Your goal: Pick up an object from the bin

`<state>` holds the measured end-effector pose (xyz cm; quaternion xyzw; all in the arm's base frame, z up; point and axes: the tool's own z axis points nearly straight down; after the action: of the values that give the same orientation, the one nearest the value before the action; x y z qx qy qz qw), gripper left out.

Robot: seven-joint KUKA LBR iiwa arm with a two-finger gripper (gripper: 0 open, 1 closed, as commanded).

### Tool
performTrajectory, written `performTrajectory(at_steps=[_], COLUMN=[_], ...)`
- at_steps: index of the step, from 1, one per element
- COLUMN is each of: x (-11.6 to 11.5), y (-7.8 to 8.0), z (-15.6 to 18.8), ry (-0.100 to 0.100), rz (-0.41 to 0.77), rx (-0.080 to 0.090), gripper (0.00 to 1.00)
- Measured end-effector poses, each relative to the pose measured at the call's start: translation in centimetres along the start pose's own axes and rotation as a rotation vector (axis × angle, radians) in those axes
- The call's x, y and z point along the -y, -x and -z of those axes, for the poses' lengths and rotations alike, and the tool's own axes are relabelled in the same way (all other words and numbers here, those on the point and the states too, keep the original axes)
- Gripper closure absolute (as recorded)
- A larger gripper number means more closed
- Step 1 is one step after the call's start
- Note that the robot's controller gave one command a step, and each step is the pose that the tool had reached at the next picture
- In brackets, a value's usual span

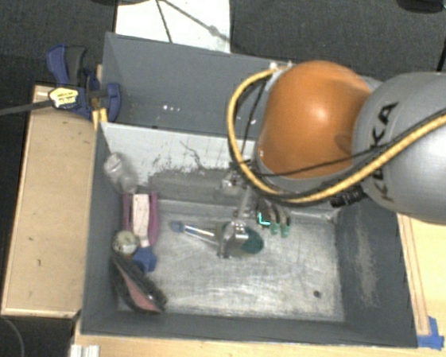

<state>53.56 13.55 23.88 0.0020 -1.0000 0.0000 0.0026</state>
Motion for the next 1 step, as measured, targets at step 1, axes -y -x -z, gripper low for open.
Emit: performTrajectory(at_steps=[1], x=[3.02], y=[5.37], z=[-15.61], ry=[0.003], rz=[-0.178], rx=[0.012], gripper=[0.0])
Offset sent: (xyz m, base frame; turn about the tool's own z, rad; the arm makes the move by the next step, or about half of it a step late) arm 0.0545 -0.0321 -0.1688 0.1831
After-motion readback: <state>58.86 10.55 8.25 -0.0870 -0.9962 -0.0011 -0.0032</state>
